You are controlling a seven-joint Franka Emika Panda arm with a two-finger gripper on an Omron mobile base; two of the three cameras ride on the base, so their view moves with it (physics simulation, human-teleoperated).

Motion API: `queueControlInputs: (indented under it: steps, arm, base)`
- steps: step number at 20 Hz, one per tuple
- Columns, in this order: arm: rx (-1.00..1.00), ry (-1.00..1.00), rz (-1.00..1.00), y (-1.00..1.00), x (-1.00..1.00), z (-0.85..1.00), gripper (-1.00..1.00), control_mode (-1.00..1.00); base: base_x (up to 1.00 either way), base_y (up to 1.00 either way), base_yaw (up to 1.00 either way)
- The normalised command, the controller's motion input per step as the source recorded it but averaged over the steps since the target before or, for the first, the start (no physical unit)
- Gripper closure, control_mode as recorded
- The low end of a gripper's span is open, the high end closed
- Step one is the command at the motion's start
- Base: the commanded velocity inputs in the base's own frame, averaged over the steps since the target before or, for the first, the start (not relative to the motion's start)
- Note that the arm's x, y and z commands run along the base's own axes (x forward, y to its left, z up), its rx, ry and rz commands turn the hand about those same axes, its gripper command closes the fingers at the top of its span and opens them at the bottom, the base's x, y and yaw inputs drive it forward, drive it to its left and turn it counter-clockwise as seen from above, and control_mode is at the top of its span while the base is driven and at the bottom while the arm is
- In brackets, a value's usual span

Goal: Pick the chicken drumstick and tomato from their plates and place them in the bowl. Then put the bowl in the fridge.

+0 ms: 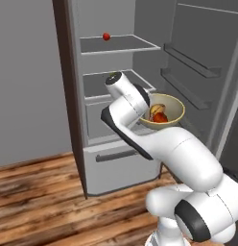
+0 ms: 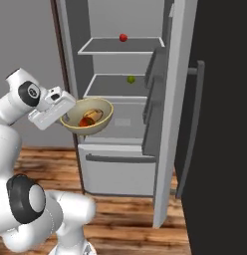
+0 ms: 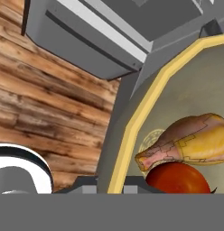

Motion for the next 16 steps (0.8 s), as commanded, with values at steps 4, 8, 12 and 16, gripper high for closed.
queueControlInputs:
  steps: [4,8,12,16]
  arm:
    - [0.0,0.0,0.0,0.0,0.0,0.0,1.0,1.0]
    - [0.0,0.0,0.0,0.0,0.0,0.0,1.0,1.0]
    - [0.0,0.0,0.0,0.0,0.0,0.0,1.0,1.0]
    - [0.0,0.0,0.0,0.0,0.0,0.0,1.0,1.0]
  base:
    - [0.66,-0.25,0.0]
    - [0.59,-0.16,0.01]
    - [0.56,-0.17,0.02]
    - [0.46,-0.11,0.18]
